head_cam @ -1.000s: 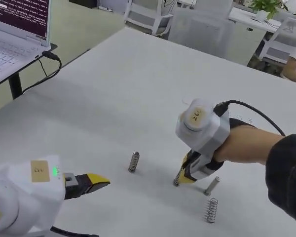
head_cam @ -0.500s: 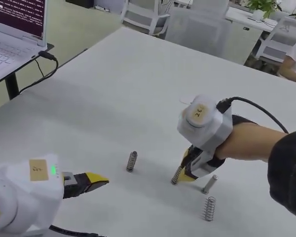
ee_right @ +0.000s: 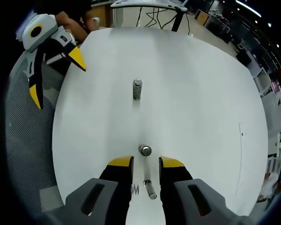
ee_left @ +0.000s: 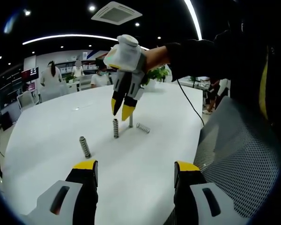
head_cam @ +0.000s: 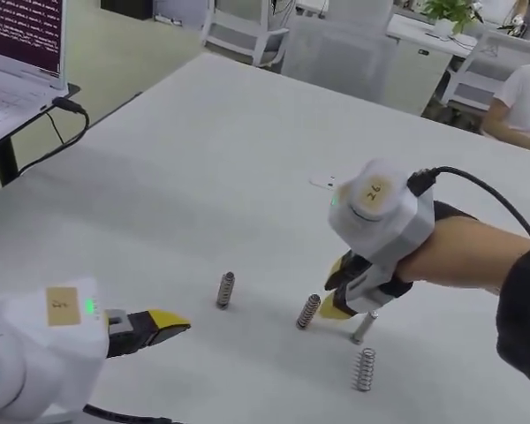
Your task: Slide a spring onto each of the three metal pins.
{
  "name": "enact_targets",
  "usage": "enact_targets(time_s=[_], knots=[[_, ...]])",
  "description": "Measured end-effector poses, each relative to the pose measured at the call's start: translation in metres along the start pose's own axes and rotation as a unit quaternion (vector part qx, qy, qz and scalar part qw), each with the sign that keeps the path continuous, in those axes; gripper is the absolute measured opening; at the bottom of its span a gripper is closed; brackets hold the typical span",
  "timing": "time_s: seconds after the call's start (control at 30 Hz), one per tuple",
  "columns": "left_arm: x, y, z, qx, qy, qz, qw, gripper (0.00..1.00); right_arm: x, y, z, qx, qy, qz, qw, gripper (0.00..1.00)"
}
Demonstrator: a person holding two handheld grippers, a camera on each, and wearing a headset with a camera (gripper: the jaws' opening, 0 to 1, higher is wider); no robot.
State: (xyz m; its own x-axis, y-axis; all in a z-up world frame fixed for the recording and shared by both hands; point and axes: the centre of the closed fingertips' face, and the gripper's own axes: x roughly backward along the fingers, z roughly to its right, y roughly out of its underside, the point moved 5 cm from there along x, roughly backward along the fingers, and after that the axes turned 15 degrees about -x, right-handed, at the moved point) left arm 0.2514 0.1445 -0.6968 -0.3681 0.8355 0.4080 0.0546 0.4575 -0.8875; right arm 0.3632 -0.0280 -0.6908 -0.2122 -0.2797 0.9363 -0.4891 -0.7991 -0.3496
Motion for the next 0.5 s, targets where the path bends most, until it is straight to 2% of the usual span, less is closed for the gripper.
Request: enact_targets(time_s=[0.17, 0.5], knots=[[-0.001, -0.001, 0.000, -0.003, 0.003, 0.001, 1.0000, 0.62, 0.012, 0.004, -0.007, -0.016, 0.003, 0.029, 0.9995, 0.19], [-0.002, -0.004, 0.000, -0.008, 0.009, 0.001, 0.9999, 0.61, 0.024, 0.025, -0.020, -0.041, 0.013, 0.052, 0.9977, 0.19]])
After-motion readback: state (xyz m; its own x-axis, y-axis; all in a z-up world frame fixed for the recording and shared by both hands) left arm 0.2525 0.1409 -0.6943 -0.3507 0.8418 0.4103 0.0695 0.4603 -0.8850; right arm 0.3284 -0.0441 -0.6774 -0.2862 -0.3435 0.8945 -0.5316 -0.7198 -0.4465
